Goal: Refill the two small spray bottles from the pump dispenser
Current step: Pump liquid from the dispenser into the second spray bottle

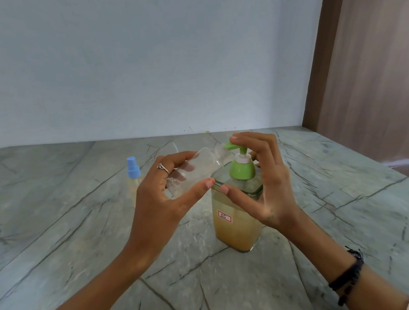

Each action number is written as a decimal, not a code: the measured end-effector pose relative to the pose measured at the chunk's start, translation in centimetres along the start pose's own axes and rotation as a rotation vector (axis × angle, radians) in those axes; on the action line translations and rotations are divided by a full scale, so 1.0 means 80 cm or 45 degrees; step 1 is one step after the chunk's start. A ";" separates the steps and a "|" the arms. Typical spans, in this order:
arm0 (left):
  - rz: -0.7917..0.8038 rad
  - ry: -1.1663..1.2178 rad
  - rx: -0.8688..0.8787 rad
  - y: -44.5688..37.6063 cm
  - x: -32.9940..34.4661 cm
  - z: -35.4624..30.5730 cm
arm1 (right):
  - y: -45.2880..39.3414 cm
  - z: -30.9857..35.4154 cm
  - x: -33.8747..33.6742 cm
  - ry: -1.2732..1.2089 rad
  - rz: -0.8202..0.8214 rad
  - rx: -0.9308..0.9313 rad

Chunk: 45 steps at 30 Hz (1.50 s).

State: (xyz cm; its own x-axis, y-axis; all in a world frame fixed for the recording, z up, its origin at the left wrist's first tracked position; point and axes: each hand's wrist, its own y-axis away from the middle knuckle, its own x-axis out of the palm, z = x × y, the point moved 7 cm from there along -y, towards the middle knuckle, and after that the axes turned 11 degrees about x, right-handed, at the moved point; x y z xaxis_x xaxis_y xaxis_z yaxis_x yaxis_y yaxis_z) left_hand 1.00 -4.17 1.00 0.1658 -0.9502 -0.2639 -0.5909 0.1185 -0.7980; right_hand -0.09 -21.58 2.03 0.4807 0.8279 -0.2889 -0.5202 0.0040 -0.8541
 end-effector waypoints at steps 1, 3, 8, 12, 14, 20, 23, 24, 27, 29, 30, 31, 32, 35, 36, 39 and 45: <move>0.004 -0.005 0.002 0.000 0.000 0.000 | -0.001 0.000 0.000 0.001 -0.003 -0.002; 0.011 -0.009 -0.001 0.000 0.001 0.001 | -0.002 -0.001 0.000 0.006 -0.003 -0.010; 0.014 -0.014 -0.012 0.000 0.005 0.004 | -0.003 -0.002 -0.001 0.015 0.010 0.004; 0.017 -0.020 -0.011 0.001 0.005 0.003 | -0.002 -0.002 -0.001 0.006 0.001 0.021; 0.015 -0.016 -0.017 0.001 0.004 0.003 | 0.000 -0.002 0.000 0.016 0.004 0.025; -0.002 0.015 -0.039 0.002 0.003 0.002 | 0.004 -0.002 0.001 0.036 0.048 0.057; -0.004 0.032 -0.046 0.003 0.004 0.003 | 0.004 -0.002 0.001 0.051 0.058 0.059; -0.006 0.034 -0.047 0.003 0.004 0.004 | 0.004 -0.002 0.001 0.058 0.068 0.055; -0.010 0.035 -0.045 0.002 0.003 0.004 | 0.003 -0.002 0.003 0.060 0.108 0.050; -0.010 0.031 -0.042 0.002 0.002 0.003 | 0.003 -0.001 0.003 0.080 0.136 0.044; -0.009 0.028 -0.040 0.002 0.003 0.002 | 0.003 -0.001 0.004 0.098 0.152 0.038; -0.008 0.025 -0.037 0.002 0.003 0.002 | 0.002 0.000 0.004 0.118 0.167 0.032; -0.006 0.024 -0.035 0.001 0.003 0.001 | 0.002 0.001 0.004 0.133 0.177 0.028; -0.003 0.028 -0.037 0.001 0.003 0.002 | 0.003 0.002 0.002 0.125 0.152 0.028; -0.007 0.033 -0.037 0.001 0.003 0.002 | 0.003 0.002 0.002 0.111 0.131 0.029; -0.008 0.035 -0.026 0.001 0.003 0.001 | 0.004 0.002 0.001 0.062 0.075 0.040; -0.002 0.039 -0.010 0.001 0.004 0.001 | 0.002 -0.001 0.001 0.020 0.028 0.052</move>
State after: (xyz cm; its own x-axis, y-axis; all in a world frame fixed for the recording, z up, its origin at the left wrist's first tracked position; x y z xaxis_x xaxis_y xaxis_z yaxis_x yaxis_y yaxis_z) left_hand 1.04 -4.42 0.84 0.1426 -0.9587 -0.2460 -0.5967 0.1150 -0.7942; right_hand -0.07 -21.55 1.84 0.4798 0.8190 -0.3148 -0.5590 0.0088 -0.8291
